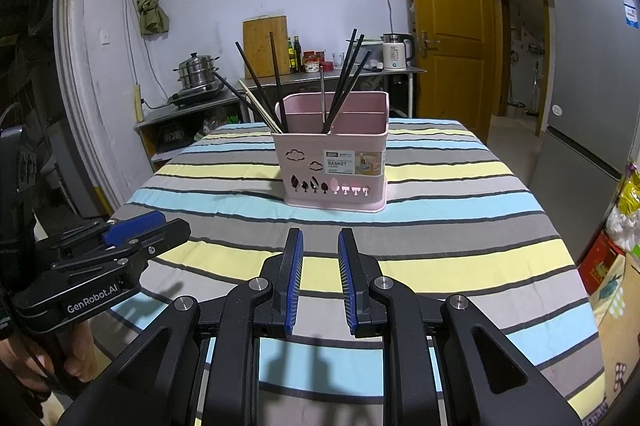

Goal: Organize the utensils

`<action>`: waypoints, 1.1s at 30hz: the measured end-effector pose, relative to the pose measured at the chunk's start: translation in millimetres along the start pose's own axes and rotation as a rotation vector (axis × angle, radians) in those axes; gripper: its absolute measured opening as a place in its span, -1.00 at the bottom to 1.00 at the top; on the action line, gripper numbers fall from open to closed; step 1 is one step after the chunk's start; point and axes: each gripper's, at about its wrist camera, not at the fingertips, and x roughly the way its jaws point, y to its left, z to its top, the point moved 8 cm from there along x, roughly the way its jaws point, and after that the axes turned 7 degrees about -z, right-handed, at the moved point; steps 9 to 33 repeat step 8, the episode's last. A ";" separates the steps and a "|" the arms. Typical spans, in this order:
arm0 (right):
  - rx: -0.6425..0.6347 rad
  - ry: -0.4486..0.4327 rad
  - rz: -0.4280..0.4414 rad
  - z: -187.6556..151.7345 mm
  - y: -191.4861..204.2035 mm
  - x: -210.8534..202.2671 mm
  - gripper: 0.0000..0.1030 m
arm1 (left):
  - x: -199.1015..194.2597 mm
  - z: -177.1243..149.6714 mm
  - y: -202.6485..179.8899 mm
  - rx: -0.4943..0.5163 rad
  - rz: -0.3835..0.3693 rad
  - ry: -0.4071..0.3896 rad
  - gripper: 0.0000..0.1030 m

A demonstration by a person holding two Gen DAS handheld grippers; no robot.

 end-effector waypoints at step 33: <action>0.000 0.001 0.000 -0.6 -0.3 -0.1 -0.64 | 0.1 -3.2 1.6 -0.004 -0.005 0.008 -0.21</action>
